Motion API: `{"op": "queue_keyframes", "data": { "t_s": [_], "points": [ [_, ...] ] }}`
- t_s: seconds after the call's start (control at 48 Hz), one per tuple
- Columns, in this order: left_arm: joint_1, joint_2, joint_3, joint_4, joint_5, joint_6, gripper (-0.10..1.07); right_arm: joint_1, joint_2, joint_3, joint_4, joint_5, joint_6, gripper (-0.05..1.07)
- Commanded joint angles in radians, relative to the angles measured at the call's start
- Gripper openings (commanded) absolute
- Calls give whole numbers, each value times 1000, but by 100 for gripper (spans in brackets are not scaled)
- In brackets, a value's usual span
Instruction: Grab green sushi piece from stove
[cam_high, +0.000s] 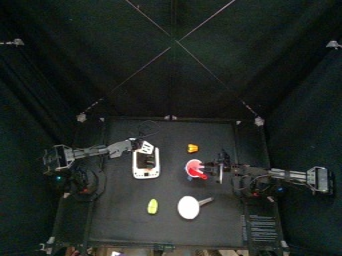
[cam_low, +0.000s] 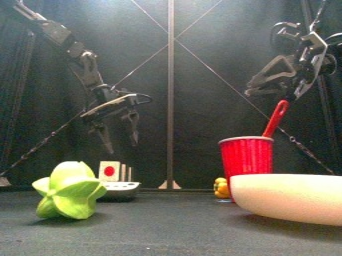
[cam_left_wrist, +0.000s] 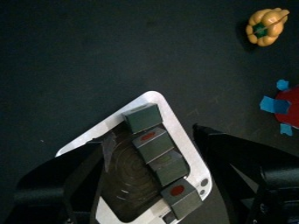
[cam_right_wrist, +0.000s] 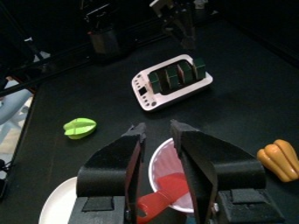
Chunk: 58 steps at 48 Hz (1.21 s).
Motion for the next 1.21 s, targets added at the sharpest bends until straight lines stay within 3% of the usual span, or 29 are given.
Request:
{"op": "queue_keyframes", "data": {
  "t_s": [0.0,0.792,1.188],
  "points": [
    [14,34,-43,-5,3,-2,102,-3,2,-8,3,-2,0,71],
    [34,150,-66,-43,2,-2,102,-6,2,-8,3,0,0,71],
    [40,158,-64,-41,12,-2,93,-9,2,-8,3,0,2,71]
  ]
}}
